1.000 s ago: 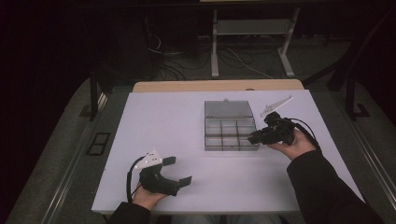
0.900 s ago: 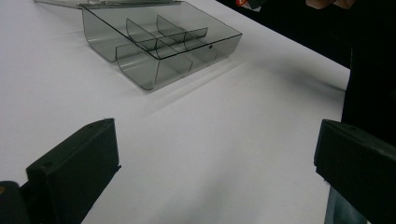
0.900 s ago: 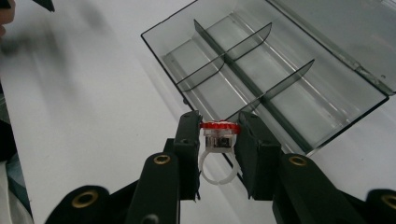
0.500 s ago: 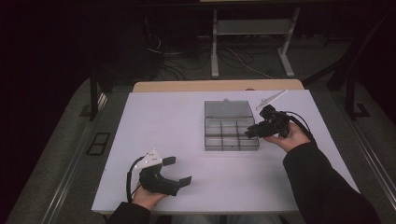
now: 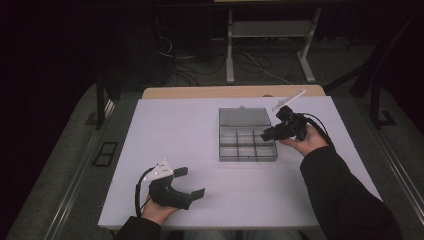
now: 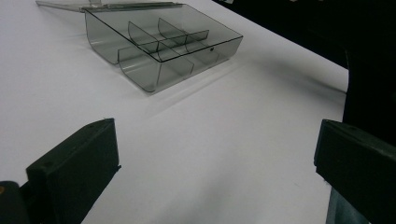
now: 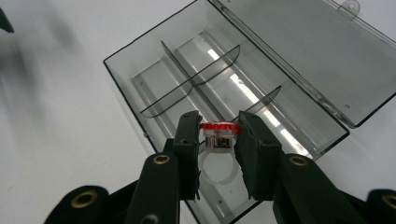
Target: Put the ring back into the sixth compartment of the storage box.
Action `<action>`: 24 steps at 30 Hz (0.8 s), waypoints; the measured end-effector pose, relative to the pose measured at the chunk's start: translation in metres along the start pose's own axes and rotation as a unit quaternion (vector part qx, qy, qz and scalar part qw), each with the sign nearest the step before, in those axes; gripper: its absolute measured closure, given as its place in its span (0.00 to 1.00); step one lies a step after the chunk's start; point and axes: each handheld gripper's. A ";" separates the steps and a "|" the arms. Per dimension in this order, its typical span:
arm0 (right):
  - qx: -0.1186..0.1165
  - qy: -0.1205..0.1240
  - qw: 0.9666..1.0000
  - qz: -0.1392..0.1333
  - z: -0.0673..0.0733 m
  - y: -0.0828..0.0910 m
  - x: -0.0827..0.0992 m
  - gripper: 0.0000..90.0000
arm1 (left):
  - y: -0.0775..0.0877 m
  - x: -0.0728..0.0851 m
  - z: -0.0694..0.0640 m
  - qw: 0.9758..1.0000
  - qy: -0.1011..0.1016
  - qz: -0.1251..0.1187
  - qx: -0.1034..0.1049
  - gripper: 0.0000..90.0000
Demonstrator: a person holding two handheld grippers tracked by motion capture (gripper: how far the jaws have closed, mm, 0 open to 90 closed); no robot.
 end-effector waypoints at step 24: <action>-0.009 -0.017 1.000 -0.017 -0.025 -0.024 -0.004 0.77 | 0.000 -0.001 0.000 1.000 -0.004 0.001 0.000 0.00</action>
Point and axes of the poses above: each handheld gripper's, and its own axes: y roughly backward along the jaws, x roughly out of its underside, z roughly to its left, and after that the axes turned 13 degrees about z, right-handed
